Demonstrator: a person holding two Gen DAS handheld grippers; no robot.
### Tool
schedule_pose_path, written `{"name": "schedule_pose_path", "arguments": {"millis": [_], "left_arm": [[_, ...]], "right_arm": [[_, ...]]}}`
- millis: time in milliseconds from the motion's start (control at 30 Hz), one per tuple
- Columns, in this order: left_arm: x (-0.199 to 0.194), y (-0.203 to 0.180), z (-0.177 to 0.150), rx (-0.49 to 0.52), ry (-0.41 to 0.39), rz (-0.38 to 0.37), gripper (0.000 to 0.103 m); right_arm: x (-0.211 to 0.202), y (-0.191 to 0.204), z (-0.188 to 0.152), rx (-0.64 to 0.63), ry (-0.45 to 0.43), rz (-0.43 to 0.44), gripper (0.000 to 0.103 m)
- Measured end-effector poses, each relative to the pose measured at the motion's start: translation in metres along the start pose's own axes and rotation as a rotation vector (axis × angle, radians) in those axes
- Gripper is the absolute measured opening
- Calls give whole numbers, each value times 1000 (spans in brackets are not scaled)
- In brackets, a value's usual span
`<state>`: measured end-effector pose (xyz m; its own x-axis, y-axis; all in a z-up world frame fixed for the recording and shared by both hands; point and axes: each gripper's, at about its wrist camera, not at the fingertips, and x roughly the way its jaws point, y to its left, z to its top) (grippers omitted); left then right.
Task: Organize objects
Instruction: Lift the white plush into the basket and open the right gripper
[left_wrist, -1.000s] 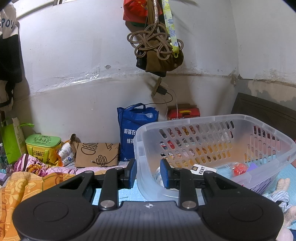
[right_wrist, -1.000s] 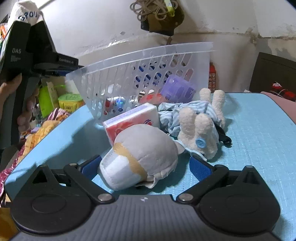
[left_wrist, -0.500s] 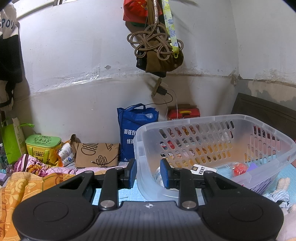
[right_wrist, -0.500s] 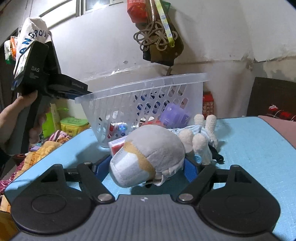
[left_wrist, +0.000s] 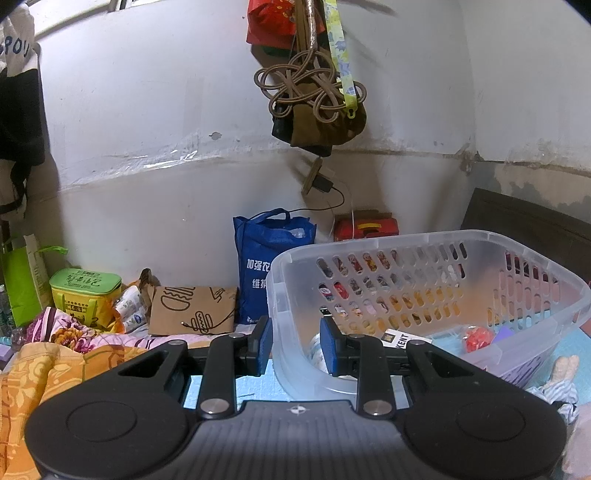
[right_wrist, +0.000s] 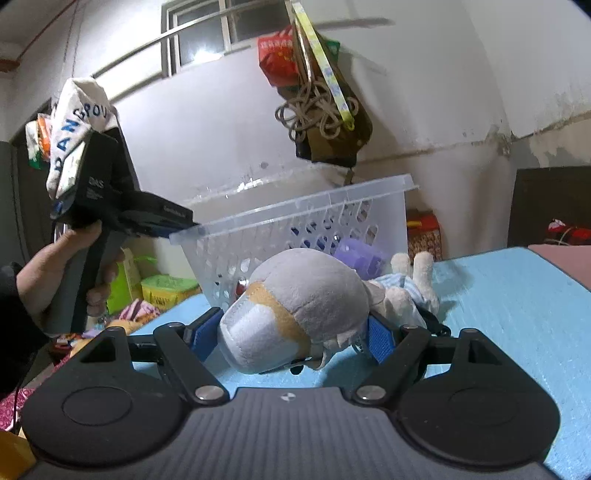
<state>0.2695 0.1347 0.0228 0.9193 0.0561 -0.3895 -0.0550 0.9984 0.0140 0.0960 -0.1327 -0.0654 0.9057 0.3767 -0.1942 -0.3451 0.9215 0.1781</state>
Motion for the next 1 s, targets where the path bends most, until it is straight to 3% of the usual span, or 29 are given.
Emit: {"name": "schedule_pose_path", "arguments": {"millis": [300,667,800,1000], "left_arm": [[0,0,-1,-9,-9,4,32],[0,0,-1,-10,-10,4,32],[0,0,-2,-9,-9,2,33],[0,1,-1,-11,-6,2,33]], "right_arm": [[-13,-4,-4,1,-95,47,82],[-31,0,8,-47,-158,7,82],[-35,-1,35,-62,-161,-24,82],[-16,-4,119,-125,-209,-11,82]]}}
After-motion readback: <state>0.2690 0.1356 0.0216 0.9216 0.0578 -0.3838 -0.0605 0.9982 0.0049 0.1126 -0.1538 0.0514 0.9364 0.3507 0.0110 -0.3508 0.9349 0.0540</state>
